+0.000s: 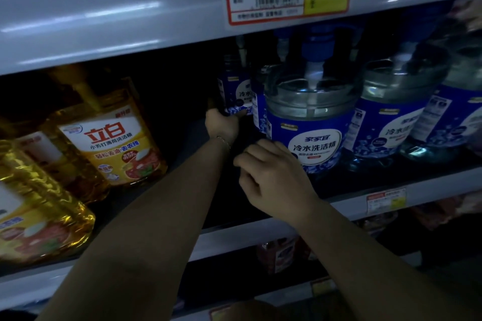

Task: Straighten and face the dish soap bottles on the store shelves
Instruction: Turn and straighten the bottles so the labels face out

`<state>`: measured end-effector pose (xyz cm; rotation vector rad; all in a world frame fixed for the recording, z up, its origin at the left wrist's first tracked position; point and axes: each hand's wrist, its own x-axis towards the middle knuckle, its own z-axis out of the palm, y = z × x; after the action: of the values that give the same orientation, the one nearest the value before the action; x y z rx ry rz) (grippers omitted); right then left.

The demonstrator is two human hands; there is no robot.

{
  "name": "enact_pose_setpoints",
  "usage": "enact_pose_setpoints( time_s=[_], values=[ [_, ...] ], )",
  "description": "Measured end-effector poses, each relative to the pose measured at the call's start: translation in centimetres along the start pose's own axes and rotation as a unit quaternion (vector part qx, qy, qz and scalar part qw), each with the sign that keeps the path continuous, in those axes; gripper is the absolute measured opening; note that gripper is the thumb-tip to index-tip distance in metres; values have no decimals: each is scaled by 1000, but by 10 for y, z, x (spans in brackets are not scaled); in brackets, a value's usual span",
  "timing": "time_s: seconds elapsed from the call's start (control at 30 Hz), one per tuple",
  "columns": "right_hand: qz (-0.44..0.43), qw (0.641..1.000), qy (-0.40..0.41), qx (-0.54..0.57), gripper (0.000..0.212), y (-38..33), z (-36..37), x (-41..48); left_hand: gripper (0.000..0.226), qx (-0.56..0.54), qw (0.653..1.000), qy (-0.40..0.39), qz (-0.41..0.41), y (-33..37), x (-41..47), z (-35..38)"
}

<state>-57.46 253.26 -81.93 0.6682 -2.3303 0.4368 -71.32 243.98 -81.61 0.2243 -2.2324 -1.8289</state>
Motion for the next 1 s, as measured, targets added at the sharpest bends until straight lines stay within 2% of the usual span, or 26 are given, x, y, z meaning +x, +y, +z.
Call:
enact_pose_setpoints(
  time_s=[0.1,0.23,0.3,0.43,0.6,0.77,1.0],
  values=[
    [19,999,32,10,14,-5,-5,1,54,0,1000,-1,-13,1,-3,1],
    [57,995,81,15,15,-8,-14,-3,64,-9,999,-18,-29,0,4,-6],
    [60,994,91,16,16,-6,-18,-6,69,-12,997,-63,-45,3,11,-8],
    [64,994,90,16,19,0,-23,-13,57,-46,985,-138,-98,11,12,-8],
    [75,990,120,22,19,5,-25,-15,63,-34,983,-132,-121,10,14,-16],
    [92,980,175,-5,19,3,-25,-12,60,-38,983,-151,-100,8,13,-13],
    [107,976,189,-20,17,1,-23,-9,63,-20,977,-180,-110,8,17,-6]
  ],
)
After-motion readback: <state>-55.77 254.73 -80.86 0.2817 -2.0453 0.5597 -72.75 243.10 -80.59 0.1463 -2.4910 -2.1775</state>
